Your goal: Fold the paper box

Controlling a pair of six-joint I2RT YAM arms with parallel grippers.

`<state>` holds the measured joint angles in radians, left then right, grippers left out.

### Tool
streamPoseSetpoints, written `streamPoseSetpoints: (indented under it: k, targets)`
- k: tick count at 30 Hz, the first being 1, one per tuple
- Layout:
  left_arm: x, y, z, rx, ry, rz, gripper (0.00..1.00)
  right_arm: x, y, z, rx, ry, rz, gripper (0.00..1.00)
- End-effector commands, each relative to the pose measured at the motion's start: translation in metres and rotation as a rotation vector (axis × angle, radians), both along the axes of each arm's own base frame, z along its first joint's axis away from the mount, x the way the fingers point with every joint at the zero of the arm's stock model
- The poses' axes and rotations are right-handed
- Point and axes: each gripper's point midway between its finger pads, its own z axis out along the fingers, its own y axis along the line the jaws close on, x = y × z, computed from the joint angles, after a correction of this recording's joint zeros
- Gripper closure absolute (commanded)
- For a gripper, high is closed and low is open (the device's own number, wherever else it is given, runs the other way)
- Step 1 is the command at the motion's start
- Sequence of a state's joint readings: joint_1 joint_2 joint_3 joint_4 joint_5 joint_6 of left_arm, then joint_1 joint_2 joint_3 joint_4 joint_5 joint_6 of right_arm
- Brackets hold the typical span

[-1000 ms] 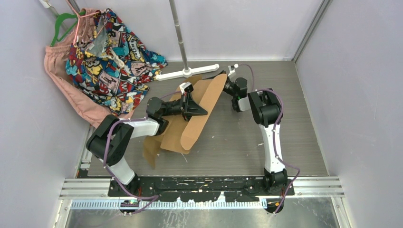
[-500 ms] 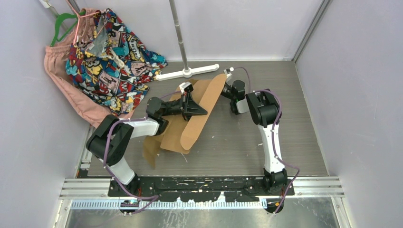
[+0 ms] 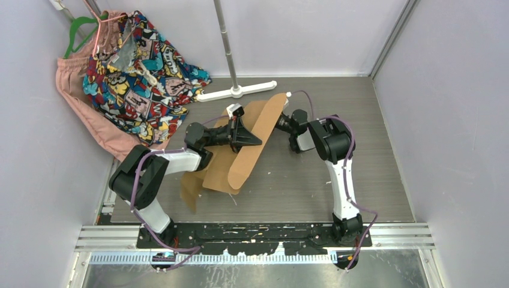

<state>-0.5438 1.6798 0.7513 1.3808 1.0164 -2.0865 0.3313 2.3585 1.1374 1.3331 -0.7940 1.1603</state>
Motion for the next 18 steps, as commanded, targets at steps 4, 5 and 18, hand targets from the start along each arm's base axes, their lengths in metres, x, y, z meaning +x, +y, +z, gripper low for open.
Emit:
streamPoseSetpoints:
  k: [4, 5, 18]
  targets:
    - [-0.005, 0.002, 0.014, -0.034, -0.039, -0.019, 0.94, -0.01, -0.001, 0.067, 0.008, -0.303, -0.032, 0.41]
    - [-0.006, 0.002, 0.014, -0.032, -0.038, -0.021, 0.94, -0.012, -0.001, 0.067, 0.001, -0.314, -0.034, 0.41]
    - [-0.006, 0.002, 0.014, -0.032, -0.041, -0.025, 0.93, -0.029, 0.02, 0.059, -0.042, -0.4, 0.005, 0.35]
